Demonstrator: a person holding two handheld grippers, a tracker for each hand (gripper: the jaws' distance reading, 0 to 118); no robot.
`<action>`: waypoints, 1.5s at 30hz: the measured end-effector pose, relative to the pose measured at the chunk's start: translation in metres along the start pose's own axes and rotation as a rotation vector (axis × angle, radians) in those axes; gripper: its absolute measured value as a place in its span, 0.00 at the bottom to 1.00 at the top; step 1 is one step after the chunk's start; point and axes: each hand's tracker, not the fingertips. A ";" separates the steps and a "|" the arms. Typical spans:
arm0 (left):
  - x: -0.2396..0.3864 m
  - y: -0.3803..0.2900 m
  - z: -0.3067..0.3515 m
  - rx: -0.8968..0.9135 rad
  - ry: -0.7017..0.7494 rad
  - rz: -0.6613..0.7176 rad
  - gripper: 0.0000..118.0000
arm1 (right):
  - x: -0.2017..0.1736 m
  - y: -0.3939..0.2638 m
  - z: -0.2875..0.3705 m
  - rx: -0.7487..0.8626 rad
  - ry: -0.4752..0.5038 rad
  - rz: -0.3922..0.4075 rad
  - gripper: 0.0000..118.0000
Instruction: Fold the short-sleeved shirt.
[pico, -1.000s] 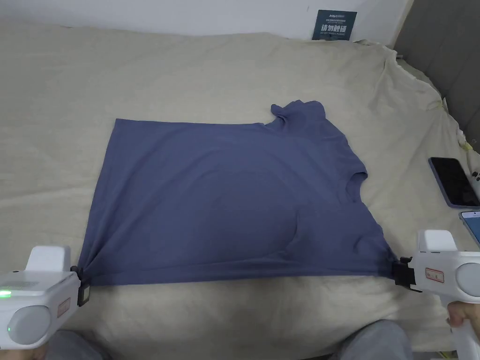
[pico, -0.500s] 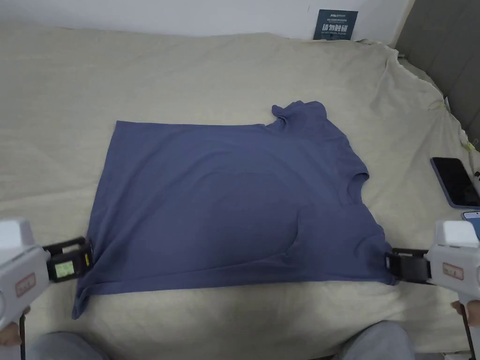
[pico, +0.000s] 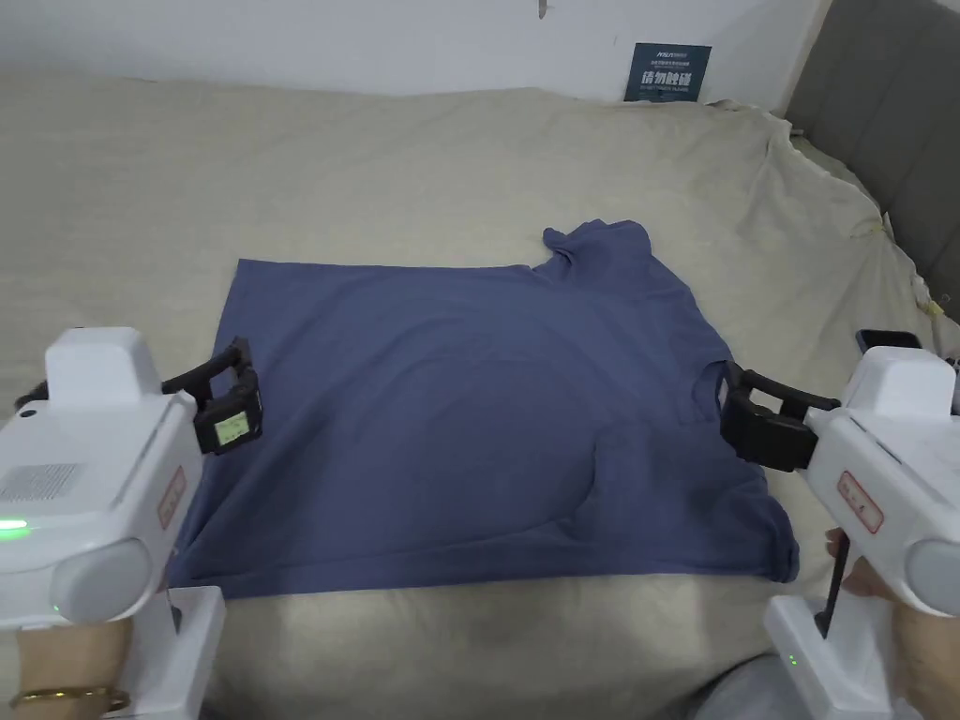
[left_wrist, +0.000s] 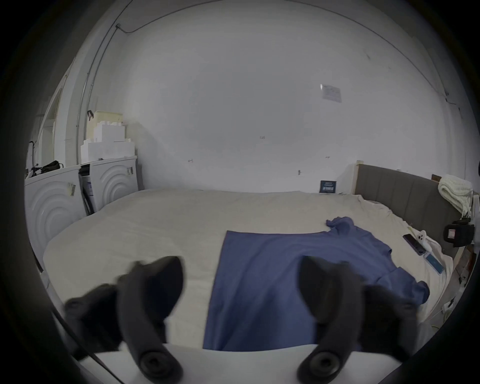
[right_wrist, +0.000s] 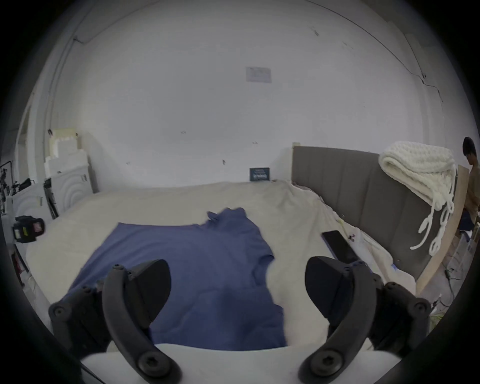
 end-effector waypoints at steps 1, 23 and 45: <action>0.002 -0.002 0.001 0.000 -0.008 0.006 0.44 | -0.004 0.000 0.002 0.006 0.008 -0.004 0.72; 0.004 -0.011 0.007 -0.046 -0.082 0.003 0.00 | -0.009 -0.008 -0.001 0.000 0.006 -0.023 0.00; -0.053 -0.058 -0.023 -0.633 0.010 0.082 0.98 | -0.010 -0.018 -0.006 -0.048 0.016 -0.032 0.00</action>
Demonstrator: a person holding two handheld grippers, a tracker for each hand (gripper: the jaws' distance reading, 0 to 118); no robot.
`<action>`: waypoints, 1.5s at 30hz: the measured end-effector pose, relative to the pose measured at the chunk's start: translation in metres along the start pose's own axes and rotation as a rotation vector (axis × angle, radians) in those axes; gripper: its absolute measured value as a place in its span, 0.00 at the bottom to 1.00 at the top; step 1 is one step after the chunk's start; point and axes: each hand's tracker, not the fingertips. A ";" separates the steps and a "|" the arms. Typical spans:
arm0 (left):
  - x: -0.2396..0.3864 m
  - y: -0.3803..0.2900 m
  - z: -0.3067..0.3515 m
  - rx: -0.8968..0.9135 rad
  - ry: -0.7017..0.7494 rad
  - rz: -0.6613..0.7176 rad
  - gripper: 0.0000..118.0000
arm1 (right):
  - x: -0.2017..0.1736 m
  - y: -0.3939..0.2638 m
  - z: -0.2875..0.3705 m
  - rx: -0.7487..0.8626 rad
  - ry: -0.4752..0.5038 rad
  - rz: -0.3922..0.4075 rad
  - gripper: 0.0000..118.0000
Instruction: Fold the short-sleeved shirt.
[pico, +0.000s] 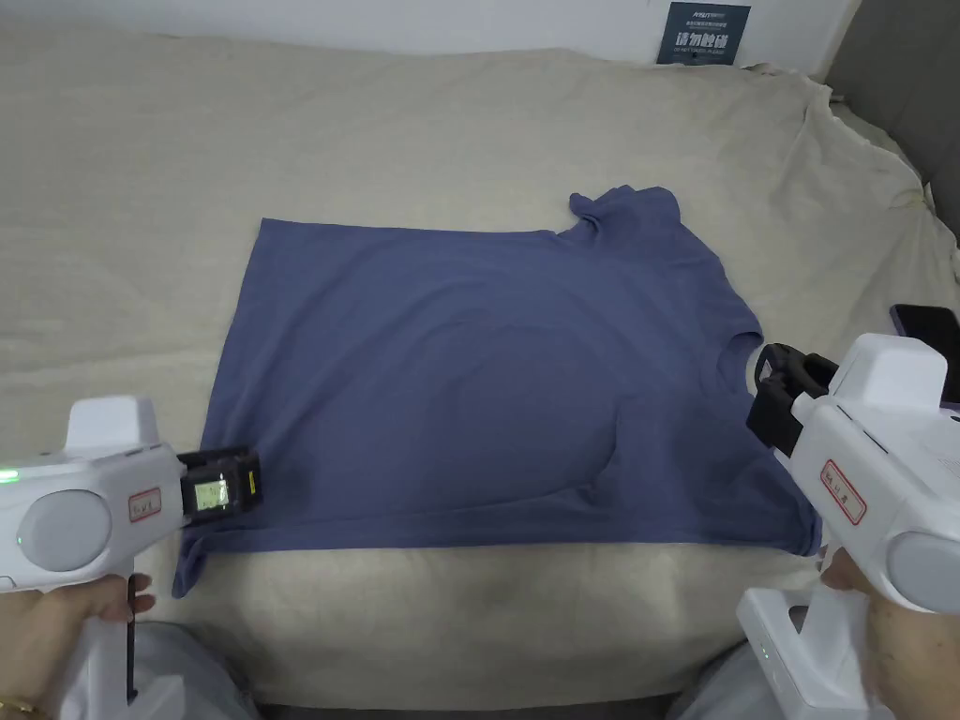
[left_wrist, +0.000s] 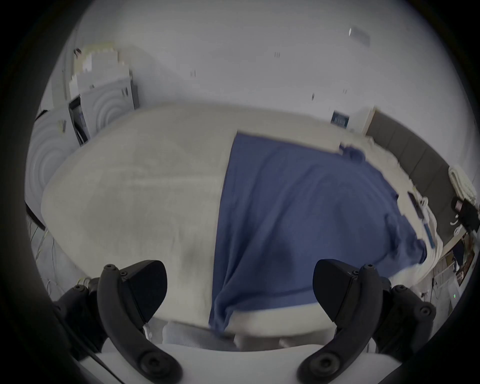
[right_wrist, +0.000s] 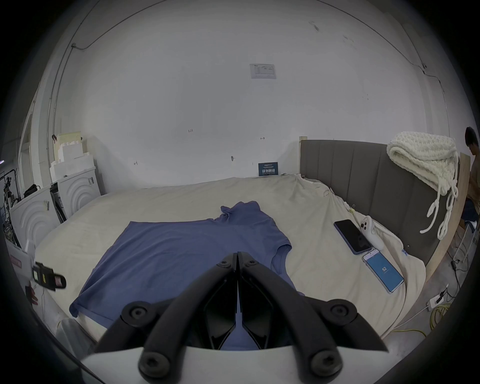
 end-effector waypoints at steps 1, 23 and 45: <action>-0.001 -0.005 -0.006 -0.039 0.005 -0.001 0.98 | 0.000 -0.001 -0.001 -0.004 0.000 -0.001 0.00; -0.005 -0.012 0.007 -0.057 -0.074 0.081 0.00 | 0.034 -0.001 -0.014 -0.248 -0.035 -0.025 0.00; -0.001 -0.004 0.006 -0.024 -0.059 0.083 0.00 | 0.071 -0.077 -0.061 -0.677 -0.057 -0.007 0.06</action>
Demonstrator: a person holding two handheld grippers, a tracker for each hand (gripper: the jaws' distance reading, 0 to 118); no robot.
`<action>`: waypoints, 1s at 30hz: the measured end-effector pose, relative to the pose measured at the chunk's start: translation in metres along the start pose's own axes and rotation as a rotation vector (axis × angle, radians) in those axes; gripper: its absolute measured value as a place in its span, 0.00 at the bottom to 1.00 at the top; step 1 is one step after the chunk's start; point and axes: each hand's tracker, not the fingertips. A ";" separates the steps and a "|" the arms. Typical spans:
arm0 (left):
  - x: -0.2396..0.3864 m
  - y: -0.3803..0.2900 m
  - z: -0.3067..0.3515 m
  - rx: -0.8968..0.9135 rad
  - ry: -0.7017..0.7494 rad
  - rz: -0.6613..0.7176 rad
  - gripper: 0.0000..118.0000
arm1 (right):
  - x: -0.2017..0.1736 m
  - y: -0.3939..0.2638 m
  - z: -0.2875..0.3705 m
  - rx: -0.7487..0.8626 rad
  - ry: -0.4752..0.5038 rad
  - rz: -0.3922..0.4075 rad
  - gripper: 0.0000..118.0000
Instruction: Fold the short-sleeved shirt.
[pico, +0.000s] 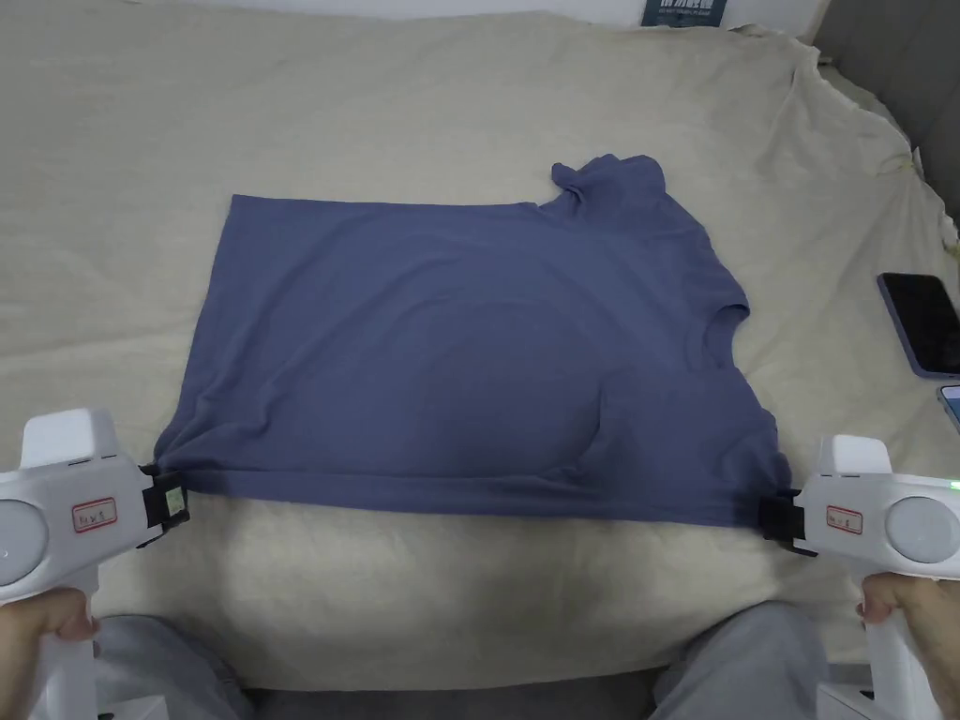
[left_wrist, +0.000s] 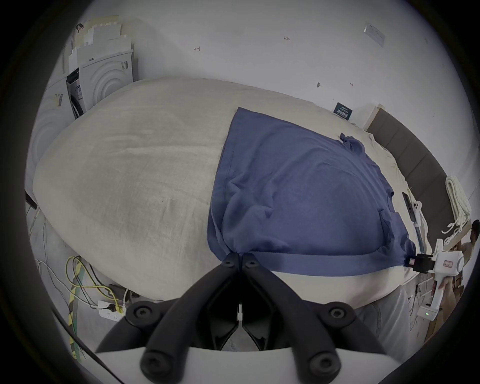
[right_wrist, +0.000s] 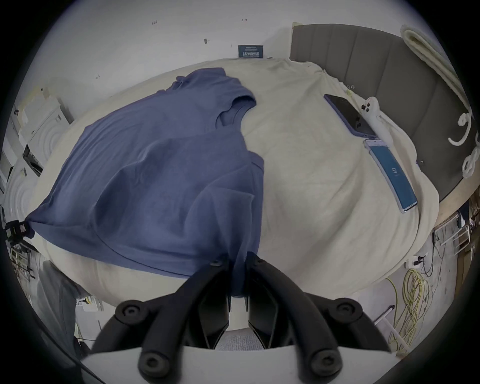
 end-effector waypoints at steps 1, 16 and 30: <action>-0.001 0.000 0.000 -0.005 0.001 0.006 0.00 | 0.002 0.002 0.003 0.002 -0.001 0.005 0.06; 0.009 0.103 -0.009 0.033 -0.031 -0.053 0.00 | 0.017 0.132 0.040 0.106 0.103 -0.068 0.05; 0.038 0.195 -0.157 -0.082 0.073 -0.089 0.00 | -0.020 0.233 -0.078 -0.013 -0.095 -0.131 0.05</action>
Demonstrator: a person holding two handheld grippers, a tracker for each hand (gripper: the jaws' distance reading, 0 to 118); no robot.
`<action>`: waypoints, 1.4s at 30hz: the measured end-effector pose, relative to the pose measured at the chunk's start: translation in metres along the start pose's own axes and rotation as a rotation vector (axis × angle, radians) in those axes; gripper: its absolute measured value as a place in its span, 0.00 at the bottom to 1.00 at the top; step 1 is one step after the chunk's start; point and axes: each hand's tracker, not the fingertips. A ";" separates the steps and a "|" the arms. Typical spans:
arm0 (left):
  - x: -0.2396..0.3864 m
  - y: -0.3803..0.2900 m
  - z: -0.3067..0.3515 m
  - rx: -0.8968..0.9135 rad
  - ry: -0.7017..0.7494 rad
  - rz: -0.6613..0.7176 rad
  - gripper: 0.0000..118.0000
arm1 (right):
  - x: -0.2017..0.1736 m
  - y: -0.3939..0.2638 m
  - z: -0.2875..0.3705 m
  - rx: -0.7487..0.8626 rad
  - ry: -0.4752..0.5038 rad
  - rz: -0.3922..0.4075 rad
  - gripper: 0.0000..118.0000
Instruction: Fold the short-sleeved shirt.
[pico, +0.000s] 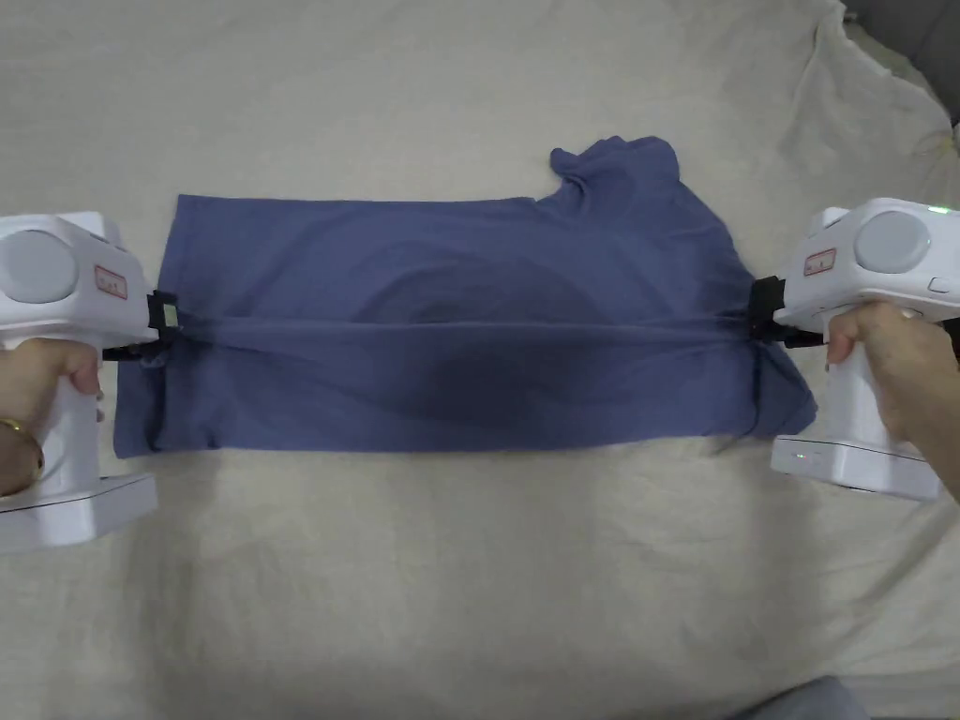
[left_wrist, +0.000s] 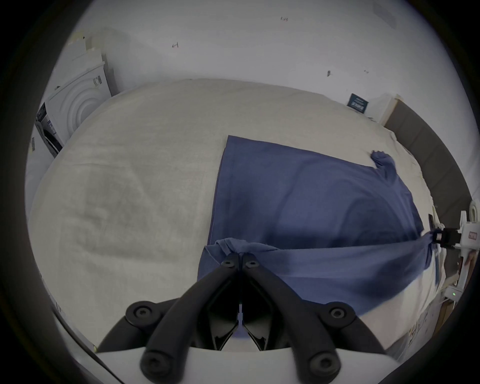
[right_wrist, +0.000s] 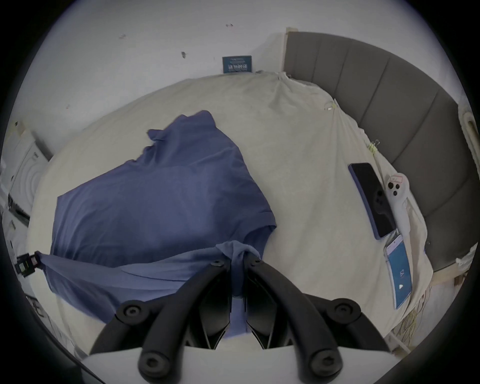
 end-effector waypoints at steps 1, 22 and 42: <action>0.003 0.002 -0.009 -0.009 0.015 -0.005 0.00 | 0.000 0.002 -0.008 -0.014 -0.004 -0.021 0.05; -0.002 -0.040 0.089 0.457 0.134 -0.046 0.88 | 0.003 -0.031 0.107 0.471 0.013 0.109 0.88; 0.026 -0.162 0.158 0.660 -0.028 -0.105 0.00 | 0.000 -0.178 0.194 0.758 0.148 0.095 0.03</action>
